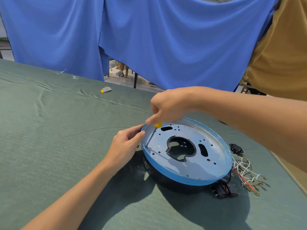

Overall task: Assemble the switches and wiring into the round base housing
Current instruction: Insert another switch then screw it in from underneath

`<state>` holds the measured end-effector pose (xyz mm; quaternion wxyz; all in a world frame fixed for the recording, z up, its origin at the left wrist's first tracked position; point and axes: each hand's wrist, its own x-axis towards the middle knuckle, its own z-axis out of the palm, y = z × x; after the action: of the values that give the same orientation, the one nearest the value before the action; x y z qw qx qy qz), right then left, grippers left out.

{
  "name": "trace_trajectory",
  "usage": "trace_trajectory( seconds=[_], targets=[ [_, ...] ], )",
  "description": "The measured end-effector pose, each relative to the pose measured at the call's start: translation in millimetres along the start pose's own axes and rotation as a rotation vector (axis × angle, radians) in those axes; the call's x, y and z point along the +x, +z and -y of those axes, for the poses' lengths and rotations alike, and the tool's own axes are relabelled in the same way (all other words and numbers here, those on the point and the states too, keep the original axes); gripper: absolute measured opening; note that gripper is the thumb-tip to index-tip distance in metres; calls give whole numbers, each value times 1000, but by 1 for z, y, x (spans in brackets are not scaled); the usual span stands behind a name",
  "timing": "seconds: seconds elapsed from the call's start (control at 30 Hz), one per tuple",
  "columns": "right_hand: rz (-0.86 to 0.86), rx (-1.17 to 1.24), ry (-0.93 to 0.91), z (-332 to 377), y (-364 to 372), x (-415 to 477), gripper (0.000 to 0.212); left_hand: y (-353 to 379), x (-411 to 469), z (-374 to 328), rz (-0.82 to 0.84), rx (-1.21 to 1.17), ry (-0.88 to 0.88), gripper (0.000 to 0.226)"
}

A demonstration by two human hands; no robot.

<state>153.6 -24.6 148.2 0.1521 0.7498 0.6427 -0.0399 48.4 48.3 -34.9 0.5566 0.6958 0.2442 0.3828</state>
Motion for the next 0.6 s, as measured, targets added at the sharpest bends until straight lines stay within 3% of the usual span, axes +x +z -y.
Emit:
trace_trajectory(
  seconds=[0.17,0.3,0.4,0.6],
  targets=[
    [-63,3,-142,3,-5,-8,11,1,1,1,-7,0,-1,29],
    [-108,-4,-84,13,1,4,38,0,1,0,-12,4,-5,27],
    [-53,60,-17,12,-1,8,44,1,-2,-2,-18,8,-13,34],
    [33,-12,-68,9,-10,-3,24,1,-4,-5,-20,20,-18,37]
  ],
)
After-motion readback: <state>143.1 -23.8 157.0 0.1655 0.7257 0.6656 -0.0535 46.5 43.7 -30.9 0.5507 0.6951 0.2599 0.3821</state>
